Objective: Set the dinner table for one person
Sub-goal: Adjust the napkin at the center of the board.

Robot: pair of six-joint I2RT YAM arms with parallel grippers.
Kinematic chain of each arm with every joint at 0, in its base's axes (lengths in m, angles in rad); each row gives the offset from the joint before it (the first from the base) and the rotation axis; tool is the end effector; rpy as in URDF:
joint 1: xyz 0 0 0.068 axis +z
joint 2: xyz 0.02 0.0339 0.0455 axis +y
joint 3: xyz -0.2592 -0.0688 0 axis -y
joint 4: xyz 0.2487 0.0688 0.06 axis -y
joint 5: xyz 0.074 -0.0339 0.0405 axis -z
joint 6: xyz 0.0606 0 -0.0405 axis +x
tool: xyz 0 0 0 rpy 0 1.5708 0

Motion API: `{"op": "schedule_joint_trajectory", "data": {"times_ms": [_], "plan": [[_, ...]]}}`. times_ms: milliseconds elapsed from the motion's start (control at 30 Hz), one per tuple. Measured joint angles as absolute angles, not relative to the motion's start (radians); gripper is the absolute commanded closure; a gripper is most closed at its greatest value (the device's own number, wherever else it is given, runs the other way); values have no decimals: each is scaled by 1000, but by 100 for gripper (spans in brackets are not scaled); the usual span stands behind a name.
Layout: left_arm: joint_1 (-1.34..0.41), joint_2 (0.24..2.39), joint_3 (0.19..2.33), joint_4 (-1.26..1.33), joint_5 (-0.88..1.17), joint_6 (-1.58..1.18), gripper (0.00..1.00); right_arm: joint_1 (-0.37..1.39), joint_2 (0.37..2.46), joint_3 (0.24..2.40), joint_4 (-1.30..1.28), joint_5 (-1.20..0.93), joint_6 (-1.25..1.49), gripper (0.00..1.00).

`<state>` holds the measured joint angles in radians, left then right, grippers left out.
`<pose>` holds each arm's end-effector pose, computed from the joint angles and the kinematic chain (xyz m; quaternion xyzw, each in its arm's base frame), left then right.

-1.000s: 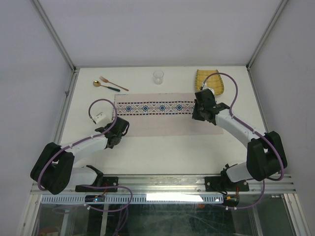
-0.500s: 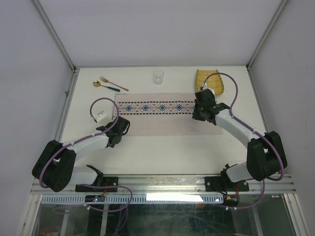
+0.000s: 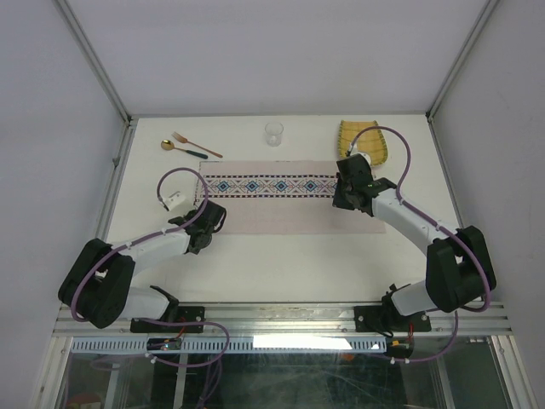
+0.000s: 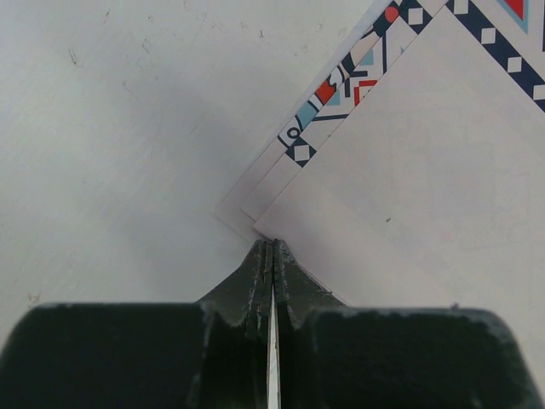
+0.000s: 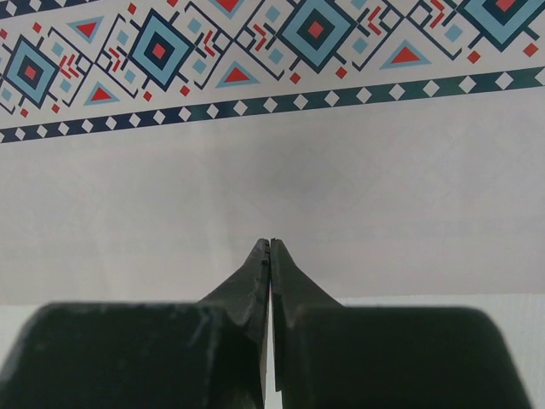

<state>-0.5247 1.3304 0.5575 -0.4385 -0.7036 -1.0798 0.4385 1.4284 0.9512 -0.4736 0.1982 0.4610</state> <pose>0.2105 -0.0765 0.1220 -0.3123 0.8714 0.1150 0.3604 0.2850 0.1205 0.2006 0.0408 0.9473 0.0471 0.3143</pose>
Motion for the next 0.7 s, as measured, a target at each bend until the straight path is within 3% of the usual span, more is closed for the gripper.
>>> {"op": "schedule_joint_trajectory", "data": {"times_ms": [700], "plan": [[-524, 1341, 570, -442, -707, -1058, 100, 439, 1436, 952, -476, 198, 461, 100]]}}
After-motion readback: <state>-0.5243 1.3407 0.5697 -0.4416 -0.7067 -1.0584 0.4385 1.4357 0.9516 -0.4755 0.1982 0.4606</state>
